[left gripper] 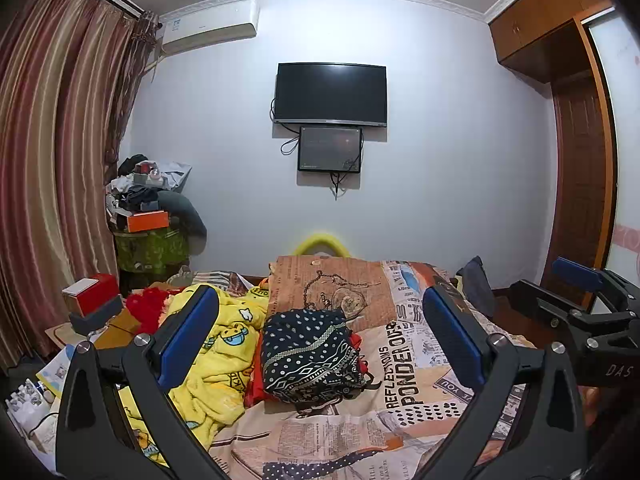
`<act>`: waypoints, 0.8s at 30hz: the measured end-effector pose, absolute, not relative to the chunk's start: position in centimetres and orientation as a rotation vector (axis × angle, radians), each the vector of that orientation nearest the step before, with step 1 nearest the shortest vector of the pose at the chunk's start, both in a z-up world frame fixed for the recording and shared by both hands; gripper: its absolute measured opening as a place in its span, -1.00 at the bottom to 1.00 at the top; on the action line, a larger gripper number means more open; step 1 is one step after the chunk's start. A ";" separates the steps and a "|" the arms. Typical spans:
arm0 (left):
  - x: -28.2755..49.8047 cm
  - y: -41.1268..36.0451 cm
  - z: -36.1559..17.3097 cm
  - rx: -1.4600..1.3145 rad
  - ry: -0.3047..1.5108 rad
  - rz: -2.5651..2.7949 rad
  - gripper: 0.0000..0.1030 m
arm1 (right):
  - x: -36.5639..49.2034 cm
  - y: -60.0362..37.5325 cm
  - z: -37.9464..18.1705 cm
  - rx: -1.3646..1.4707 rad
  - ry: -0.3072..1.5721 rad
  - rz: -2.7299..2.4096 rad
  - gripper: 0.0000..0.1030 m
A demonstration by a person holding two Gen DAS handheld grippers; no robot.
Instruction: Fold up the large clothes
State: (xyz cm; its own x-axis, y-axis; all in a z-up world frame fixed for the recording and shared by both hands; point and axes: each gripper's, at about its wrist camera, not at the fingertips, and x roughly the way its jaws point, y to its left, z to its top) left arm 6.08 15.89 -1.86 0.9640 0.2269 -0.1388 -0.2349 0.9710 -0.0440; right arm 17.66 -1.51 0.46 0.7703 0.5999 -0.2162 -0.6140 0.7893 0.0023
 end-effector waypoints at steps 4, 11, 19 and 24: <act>6.2 15.9 -1.8 -0.062 0.133 0.227 0.99 | 17.8 -1.6 0.5 -0.054 0.227 0.665 1.00; 6.2 15.9 -1.9 -0.062 0.136 0.211 0.99 | 17.9 -1.8 0.4 -0.041 0.229 0.661 1.00; 6.5 15.8 -1.9 -0.069 0.151 0.192 0.99 | 18.0 -1.9 0.5 -0.033 0.231 0.659 1.00; 6.6 15.9 -1.9 -0.082 0.158 0.184 0.99 | 18.1 -1.9 0.4 -0.032 0.232 0.660 1.00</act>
State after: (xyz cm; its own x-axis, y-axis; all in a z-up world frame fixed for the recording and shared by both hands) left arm 6.64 15.89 -1.91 0.9708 0.1752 -0.1641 -0.1881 0.9799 -0.0670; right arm 18.07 -1.93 0.42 0.7652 0.6038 -0.2234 -0.6109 0.7905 0.0442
